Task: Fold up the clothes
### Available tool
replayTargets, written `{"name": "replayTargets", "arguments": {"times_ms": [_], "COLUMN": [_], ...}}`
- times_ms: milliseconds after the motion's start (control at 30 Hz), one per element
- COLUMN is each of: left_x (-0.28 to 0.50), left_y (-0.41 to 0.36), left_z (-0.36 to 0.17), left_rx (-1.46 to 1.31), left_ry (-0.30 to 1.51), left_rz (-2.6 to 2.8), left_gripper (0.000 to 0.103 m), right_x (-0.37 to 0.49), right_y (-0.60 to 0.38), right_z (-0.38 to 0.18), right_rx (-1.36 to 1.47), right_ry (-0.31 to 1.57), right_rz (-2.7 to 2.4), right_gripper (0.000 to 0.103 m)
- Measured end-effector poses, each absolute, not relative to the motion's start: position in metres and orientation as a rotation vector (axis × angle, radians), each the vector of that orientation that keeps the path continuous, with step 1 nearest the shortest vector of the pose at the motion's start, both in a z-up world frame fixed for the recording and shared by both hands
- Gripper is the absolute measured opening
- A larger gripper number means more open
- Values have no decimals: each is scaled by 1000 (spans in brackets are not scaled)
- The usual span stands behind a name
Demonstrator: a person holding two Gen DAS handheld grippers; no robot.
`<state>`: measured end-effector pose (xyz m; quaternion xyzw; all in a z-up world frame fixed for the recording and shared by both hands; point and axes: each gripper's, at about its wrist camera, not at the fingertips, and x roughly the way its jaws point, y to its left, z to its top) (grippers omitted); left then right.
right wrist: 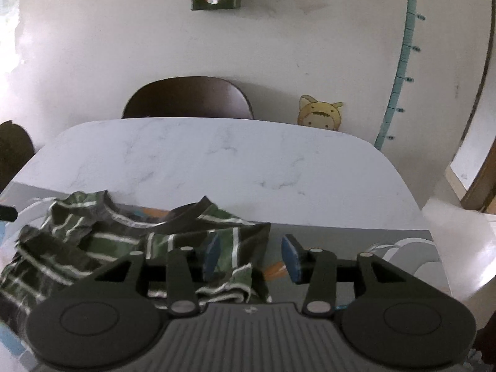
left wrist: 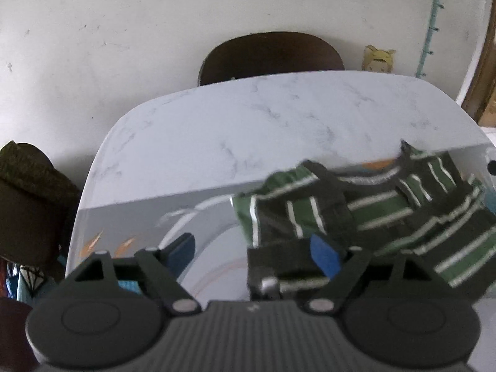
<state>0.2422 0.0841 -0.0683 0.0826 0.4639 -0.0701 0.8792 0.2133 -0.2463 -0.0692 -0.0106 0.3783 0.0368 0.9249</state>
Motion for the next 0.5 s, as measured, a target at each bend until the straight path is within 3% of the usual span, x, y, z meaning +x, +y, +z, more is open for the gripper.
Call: {"name": "replayTargets", "arguments": {"times_ms": [400, 500], "left_x": [201, 200], "left_y": [51, 53], "left_z": [-101, -110], "left_rx": [163, 146], "left_ry": [1037, 1044], "left_rz": [-251, -244], "left_gripper": [81, 79], "right_x": [188, 192], "right_y": [-222, -221], "right_z": [-101, -108], "right_rx": [-85, -89], "right_ry": [888, 904], "right_rz": [181, 186], "right_gripper": [43, 37]}}
